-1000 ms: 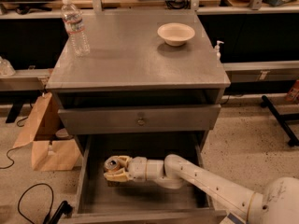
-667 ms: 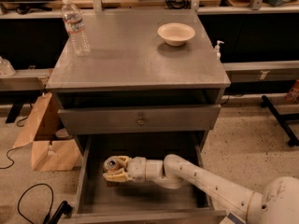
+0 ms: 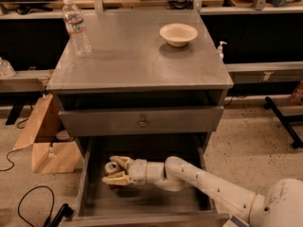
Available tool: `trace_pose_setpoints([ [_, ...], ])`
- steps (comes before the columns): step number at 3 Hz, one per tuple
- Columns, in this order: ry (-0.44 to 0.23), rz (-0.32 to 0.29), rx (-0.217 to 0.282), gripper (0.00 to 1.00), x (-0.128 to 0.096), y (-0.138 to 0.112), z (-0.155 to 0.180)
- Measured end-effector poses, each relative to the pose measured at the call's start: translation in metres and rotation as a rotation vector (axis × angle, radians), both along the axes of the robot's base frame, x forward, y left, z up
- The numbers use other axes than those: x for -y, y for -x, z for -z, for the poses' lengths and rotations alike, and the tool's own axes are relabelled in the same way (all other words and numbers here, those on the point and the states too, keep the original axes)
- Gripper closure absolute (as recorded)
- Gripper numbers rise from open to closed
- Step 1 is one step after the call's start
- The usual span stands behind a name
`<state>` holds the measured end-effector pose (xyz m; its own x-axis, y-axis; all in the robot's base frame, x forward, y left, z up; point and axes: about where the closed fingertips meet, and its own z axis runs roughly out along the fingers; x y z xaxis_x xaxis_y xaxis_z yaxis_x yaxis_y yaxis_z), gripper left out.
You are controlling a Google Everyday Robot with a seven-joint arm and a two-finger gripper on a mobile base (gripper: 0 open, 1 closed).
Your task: Place orange can into middle drawer
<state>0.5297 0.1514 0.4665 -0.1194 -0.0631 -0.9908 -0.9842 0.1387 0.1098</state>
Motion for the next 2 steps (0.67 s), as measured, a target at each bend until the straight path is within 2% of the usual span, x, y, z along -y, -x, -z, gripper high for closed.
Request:
trace_pose_setpoints([
  [1, 0.002, -0.007, -0.002, 0.00, -0.0027, -0.0001, -0.0017],
  [2, 0.009, -0.021, -0.008, 0.00, -0.0072, -0.0018, -0.0058],
])
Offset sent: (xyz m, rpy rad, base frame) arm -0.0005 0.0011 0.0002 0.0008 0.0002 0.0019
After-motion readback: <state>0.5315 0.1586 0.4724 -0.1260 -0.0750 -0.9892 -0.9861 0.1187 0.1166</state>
